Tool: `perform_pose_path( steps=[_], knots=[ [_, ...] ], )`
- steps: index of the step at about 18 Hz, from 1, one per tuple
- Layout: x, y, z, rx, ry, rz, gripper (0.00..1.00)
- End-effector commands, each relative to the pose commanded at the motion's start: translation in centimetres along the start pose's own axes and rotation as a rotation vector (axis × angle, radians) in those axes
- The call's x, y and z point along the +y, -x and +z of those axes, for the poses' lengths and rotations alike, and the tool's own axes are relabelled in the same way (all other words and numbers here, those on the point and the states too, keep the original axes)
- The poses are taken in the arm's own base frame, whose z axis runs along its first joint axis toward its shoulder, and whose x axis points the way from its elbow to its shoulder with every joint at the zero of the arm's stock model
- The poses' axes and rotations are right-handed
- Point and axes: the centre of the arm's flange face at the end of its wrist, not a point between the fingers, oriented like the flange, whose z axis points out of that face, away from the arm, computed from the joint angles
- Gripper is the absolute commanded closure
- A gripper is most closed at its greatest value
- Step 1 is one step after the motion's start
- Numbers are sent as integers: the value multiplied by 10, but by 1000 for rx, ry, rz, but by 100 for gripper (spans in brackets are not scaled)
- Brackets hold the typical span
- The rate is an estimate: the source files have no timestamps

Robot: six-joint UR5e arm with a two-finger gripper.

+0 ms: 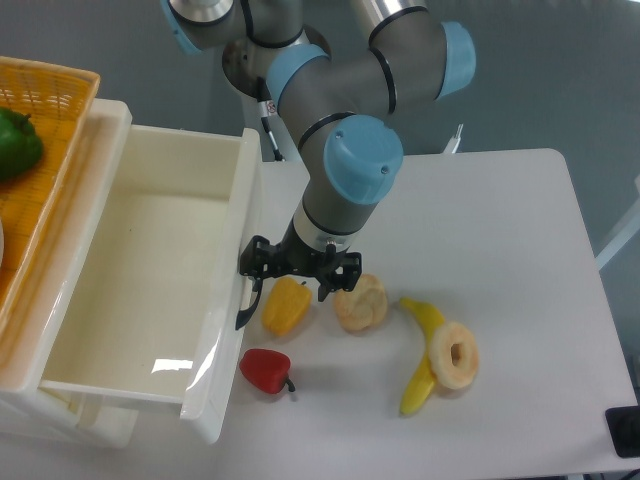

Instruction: Slide the top white drawer open

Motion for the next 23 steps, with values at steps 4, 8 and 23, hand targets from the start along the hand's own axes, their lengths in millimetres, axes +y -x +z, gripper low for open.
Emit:
perform_pose_path(
  steps=[4,8,23],
  knots=[
    [0,5,-5,54,-31,-21,0],
    [2,13,-9,87,-50,-40,0],
    [6,36,-29,130,-109,-38,0]
  ],
)
